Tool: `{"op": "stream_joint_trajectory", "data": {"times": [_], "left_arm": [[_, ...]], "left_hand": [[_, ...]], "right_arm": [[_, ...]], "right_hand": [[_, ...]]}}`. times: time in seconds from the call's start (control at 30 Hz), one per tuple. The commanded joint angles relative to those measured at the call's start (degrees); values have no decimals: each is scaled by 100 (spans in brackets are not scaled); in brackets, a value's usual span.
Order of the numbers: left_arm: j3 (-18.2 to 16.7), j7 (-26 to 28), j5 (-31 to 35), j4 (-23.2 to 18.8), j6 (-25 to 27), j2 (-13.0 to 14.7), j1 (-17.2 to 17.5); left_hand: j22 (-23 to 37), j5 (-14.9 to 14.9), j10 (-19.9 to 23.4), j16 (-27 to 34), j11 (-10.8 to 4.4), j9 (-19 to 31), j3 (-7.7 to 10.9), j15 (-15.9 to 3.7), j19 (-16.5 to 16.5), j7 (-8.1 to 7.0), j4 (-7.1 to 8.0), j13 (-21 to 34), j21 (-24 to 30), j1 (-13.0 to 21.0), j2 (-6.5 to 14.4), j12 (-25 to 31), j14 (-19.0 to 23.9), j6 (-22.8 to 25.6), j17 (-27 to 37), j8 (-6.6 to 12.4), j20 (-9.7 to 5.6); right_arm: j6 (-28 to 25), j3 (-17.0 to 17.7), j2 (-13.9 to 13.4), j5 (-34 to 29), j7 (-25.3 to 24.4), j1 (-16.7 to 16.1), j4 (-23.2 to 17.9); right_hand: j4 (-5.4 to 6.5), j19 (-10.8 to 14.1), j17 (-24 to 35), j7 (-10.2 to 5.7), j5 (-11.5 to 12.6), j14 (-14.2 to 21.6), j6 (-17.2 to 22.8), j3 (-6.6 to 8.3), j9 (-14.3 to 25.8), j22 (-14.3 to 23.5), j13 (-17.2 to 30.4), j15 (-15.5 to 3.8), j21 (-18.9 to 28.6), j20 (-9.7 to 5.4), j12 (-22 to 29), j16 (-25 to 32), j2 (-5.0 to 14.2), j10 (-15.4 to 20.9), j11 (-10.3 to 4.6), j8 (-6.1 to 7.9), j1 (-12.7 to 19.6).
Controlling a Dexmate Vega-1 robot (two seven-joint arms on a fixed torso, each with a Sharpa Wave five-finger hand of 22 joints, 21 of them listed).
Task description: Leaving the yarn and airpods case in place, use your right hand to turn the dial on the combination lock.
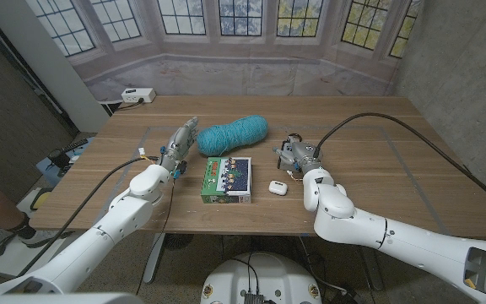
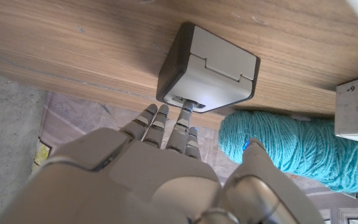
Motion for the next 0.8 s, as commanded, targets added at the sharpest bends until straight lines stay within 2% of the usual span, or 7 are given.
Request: {"op": "stream_joint_trajectory", "data": {"times": [0.03, 0.8], "left_arm": [[26, -62, -9, 81, -21, -27, -60], [22, -97, -35, 134, -31, -25, -66]], "left_hand": [[31, -15, 8, -5, 53, 13, 23, 7, 20, -4, -5, 30, -18, 60, 1, 1, 25, -23, 14, -6, 3], [32, -14, 10, -2, 49, 13, 26, 3, 33, -11, 0, 30, -37, 64, 1, 2, 37, -38, 15, -8, -3]], "right_arm": [[-20, 41, 14, -166, -17, -89, -59], [-148, 46, 74, -280, 58, -199, -132]], "right_hand": [[-32, 55, 8, -29, -6, 48, 46, 6, 13, 3, 5, -8, 27, -17, 32, 20, -22, 58, -3, 35, 69], [-58, 89, 5, -33, -6, 101, 131, 26, 12, 2, 6, -23, 16, -31, 15, 9, -28, 131, -23, 35, 77]]}}
